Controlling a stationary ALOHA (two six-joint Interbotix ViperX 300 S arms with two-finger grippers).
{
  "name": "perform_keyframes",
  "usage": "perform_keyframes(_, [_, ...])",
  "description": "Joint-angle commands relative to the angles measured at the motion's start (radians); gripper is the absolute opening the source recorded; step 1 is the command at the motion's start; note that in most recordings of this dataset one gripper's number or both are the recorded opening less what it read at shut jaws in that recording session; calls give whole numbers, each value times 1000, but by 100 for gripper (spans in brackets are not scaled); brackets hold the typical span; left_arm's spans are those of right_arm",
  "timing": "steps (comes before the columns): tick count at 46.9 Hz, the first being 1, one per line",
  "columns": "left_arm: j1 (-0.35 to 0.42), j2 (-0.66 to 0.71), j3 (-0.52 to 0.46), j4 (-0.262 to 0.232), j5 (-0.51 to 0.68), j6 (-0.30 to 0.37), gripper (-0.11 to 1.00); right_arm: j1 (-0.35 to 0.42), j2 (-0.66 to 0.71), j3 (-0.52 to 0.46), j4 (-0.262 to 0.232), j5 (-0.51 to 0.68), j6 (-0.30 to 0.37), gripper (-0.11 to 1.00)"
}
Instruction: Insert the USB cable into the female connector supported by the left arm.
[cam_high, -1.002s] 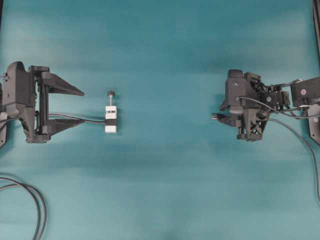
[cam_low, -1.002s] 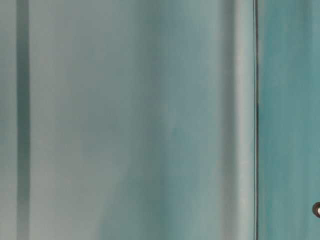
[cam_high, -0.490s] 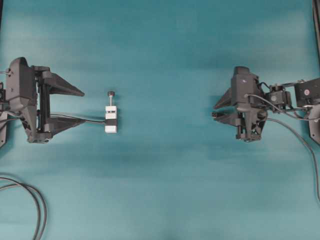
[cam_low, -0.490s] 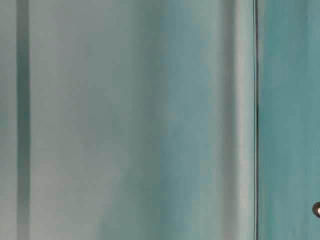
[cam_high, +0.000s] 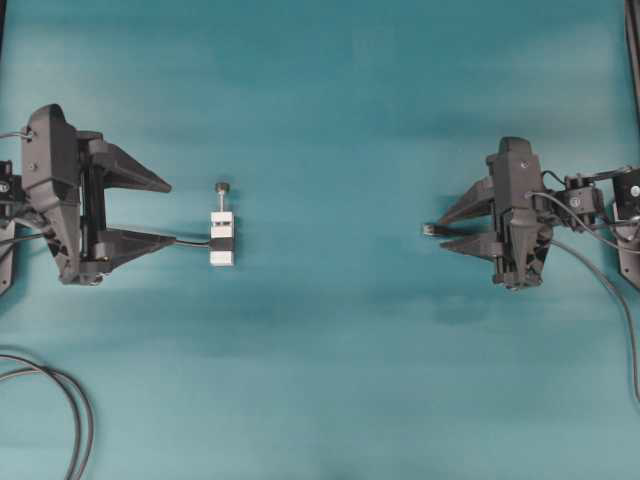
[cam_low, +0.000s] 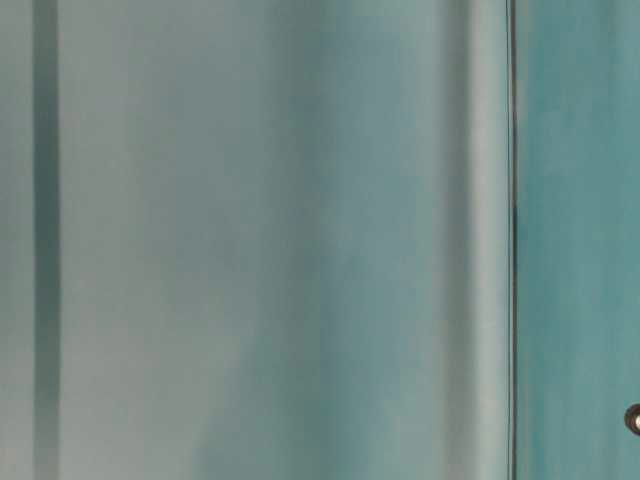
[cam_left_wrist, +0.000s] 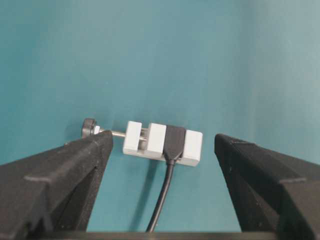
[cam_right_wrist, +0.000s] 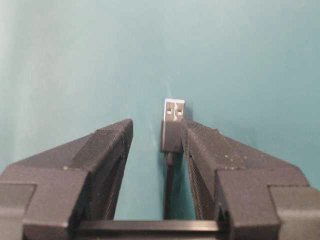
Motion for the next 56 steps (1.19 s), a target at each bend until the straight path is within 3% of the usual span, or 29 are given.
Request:
perform_keyframes(1, [8,-3,-28,-2,3,-12,93,-12,-8,-6,3,-15,-3,46])
perform_keyframes(13, [8,2,-40,-2,3,-12,93,-58,-6,21,3,-20,-3,46])
perform_keyframes(56, [8,3,-34,-3,5,-11,93,-57,-8,-12,3,-12,60,46])
